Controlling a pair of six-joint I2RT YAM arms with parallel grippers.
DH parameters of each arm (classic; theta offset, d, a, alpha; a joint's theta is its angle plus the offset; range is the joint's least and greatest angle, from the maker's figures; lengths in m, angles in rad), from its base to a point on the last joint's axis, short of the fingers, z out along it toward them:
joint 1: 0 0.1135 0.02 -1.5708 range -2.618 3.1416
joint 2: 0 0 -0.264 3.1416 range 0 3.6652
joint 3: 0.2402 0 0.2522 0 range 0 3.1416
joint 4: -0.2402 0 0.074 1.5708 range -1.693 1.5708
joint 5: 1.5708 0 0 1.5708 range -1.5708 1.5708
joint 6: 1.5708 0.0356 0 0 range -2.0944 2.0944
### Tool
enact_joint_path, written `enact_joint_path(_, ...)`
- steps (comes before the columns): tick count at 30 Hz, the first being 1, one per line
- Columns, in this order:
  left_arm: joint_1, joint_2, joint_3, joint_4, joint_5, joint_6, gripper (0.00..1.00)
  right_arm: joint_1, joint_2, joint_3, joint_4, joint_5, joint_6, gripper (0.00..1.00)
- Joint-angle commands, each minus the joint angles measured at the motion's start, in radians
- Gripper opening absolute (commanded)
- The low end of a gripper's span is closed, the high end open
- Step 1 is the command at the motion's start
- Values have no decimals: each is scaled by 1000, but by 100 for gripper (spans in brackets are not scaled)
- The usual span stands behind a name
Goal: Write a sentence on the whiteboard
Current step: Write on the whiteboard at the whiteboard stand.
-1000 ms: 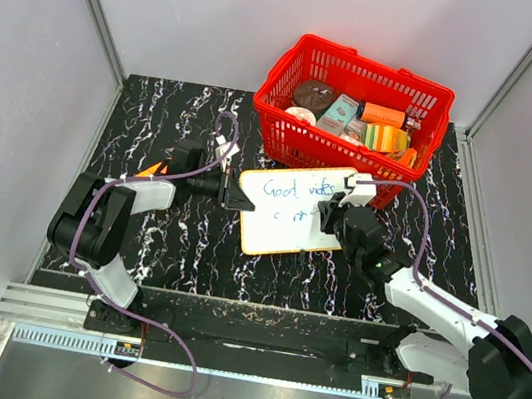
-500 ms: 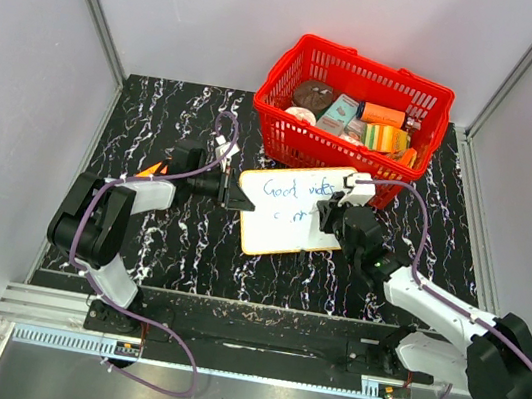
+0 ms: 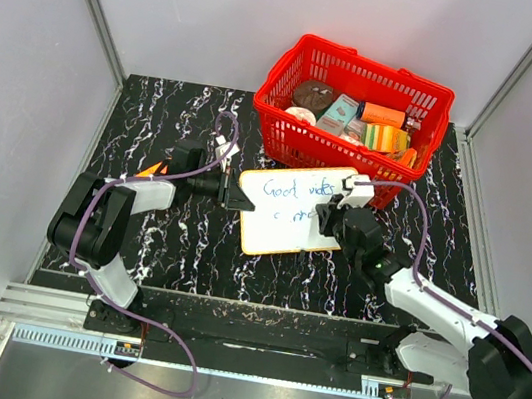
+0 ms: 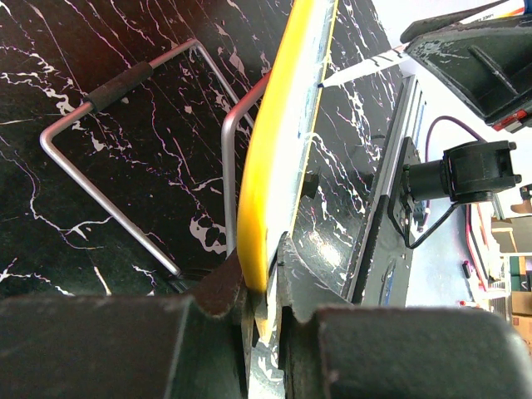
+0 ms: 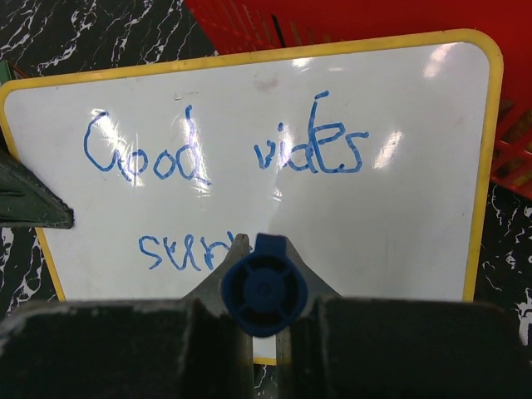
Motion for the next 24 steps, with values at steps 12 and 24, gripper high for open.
enact_joint_path(12,-22,44,-9,-51,-158,120,0,5,-40,-16,-50,61,7,0)
enact_joint_path(24,-22,41,-7,-49,-157,122,0,5,14,64,-5,99,-17,0)
